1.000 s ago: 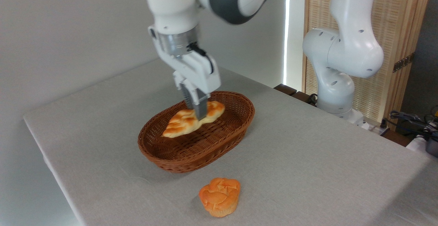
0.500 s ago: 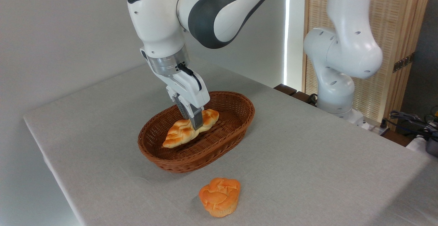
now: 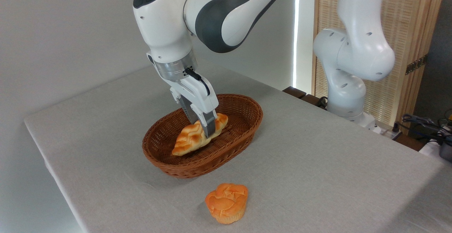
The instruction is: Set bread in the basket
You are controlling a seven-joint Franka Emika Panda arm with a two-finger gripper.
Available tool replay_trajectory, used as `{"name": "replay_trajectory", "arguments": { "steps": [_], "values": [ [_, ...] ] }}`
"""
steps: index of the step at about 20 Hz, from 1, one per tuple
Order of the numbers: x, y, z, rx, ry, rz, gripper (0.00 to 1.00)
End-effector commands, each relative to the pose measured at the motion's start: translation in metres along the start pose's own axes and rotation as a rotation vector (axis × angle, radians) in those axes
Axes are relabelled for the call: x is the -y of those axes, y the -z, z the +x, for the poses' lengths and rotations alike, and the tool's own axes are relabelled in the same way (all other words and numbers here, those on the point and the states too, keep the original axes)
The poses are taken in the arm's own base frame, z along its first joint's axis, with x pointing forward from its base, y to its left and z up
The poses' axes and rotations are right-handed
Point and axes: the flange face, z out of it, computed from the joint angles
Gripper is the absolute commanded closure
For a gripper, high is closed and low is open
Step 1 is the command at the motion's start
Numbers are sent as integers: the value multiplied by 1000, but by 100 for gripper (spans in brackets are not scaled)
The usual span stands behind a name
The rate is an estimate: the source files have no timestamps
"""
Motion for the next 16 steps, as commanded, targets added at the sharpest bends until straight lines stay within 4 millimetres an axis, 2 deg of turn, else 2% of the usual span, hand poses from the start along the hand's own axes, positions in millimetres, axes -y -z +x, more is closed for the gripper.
{"name": "replay_trajectory", "arguments": {
  "steps": [1, 4, 6, 11, 13, 16],
  "values": [
    [-2, 3, 1, -8, 7, -10, 0],
    [-2, 8, 0, -17, 9, -4, 0],
    [-1, 21, -1, -39, 11, 11, 0],
    [9, 93, -1, -148, 19, 89, 0],
    [19, 125, -9, -174, 25, 110, 0],
    [18, 169, -18, -168, 13, 152, 0]
  ]
}}
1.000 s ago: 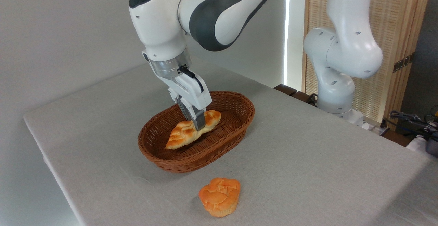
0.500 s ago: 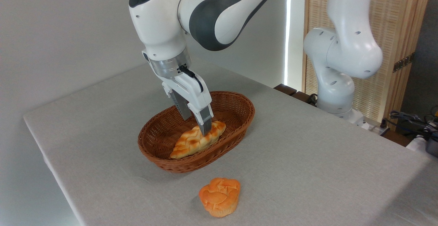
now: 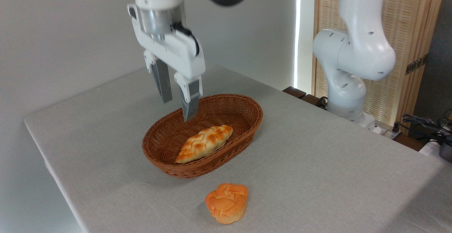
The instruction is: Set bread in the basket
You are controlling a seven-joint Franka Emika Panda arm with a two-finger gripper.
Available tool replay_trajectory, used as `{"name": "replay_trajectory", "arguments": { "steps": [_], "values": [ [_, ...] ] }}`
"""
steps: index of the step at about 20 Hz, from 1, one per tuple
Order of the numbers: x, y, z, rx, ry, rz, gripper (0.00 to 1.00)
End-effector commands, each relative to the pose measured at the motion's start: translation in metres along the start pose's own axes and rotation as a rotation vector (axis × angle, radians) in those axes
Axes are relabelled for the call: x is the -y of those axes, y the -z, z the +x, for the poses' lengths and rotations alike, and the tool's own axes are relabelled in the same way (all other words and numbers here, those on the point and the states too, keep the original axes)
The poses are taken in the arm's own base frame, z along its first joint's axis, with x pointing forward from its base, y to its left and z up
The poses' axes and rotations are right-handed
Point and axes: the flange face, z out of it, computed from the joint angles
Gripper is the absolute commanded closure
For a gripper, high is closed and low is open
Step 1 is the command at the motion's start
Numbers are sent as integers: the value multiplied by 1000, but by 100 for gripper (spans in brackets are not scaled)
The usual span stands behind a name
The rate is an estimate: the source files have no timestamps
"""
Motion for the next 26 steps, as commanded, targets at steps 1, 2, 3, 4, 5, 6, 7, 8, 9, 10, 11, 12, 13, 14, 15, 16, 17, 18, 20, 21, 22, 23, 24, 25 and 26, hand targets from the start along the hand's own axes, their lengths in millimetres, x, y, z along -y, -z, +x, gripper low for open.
{"name": "replay_trajectory", "arguments": {
  "steps": [1, 2, 3, 4, 5, 6, 7, 8, 9, 10, 11, 12, 13, 14, 15, 16, 17, 18, 20, 21, 22, 23, 24, 25, 26],
  "values": [
    [5, 51, 0, 30, -20, 19, 0],
    [3, 58, 1, 44, -24, 16, 0],
    [1, 63, 5, 52, -30, 7, 0],
    [2, 62, 9, 58, -32, 2, 0],
    [2, 60, 10, 61, -33, 0, 0],
    [2, 57, 12, 65, -35, -1, 0],
    [4, 56, 12, 66, -35, -2, 0],
    [5, 55, 12, 64, -38, -1, 0],
    [8, 56, 11, 64, -34, 2, 0],
    [10, 55, 11, 65, -30, 2, 0],
    [10, 53, 13, 73, -30, 8, 0],
    [11, 56, 14, 81, -28, 27, 0],
    [14, 54, 13, 99, -29, 44, 0],
    [12, 54, 14, 113, -32, 59, 0],
    [12, 54, 14, 117, -34, 66, 0],
    [12, 54, 14, 119, -32, 66, 0],
    [12, 55, 12, 119, -28, 66, 0],
    [11, 55, 12, 120, -22, 66, 0],
    [11, 55, 12, 120, -22, 66, 0],
    [11, 55, 13, 118, -25, 66, 0],
    [12, 56, 12, 116, -20, 69, 0],
    [14, 56, 11, 115, -17, 70, 0],
    [15, 57, 10, 113, -14, 71, 0],
    [15, 57, 9, 111, -13, 71, 0],
    [16, 58, 9, 111, -11, 71, 0]
  ]
}}
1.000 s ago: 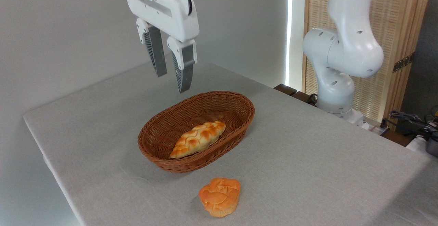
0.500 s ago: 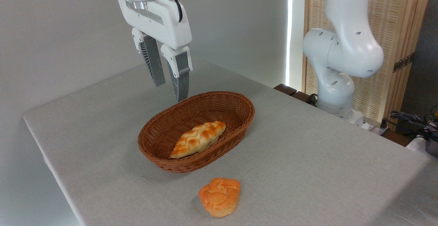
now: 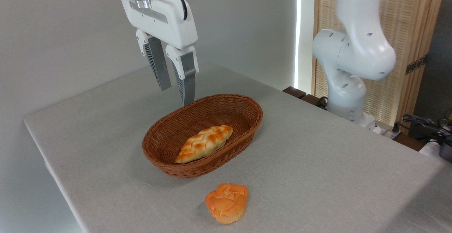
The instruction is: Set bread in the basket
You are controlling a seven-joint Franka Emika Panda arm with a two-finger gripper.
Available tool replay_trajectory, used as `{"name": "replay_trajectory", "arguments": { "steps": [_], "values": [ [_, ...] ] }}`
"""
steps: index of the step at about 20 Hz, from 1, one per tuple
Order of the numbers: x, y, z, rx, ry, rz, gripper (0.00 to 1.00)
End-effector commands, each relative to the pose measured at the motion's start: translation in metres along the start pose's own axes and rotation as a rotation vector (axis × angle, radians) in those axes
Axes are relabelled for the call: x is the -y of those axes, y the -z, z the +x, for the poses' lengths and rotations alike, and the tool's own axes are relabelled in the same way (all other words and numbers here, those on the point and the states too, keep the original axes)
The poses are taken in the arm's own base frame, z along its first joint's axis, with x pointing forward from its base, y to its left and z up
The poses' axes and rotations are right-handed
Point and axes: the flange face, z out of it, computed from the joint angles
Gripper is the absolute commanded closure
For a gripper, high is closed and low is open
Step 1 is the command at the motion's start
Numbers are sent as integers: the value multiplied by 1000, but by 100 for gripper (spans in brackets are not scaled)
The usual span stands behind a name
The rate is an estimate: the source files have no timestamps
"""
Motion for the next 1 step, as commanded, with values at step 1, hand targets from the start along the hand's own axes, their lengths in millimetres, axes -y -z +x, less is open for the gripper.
{"name": "replay_trajectory", "arguments": {
  "steps": [1],
  "values": [
    [4, 7, -3, 5, 15, 10, 0]
  ]
}}
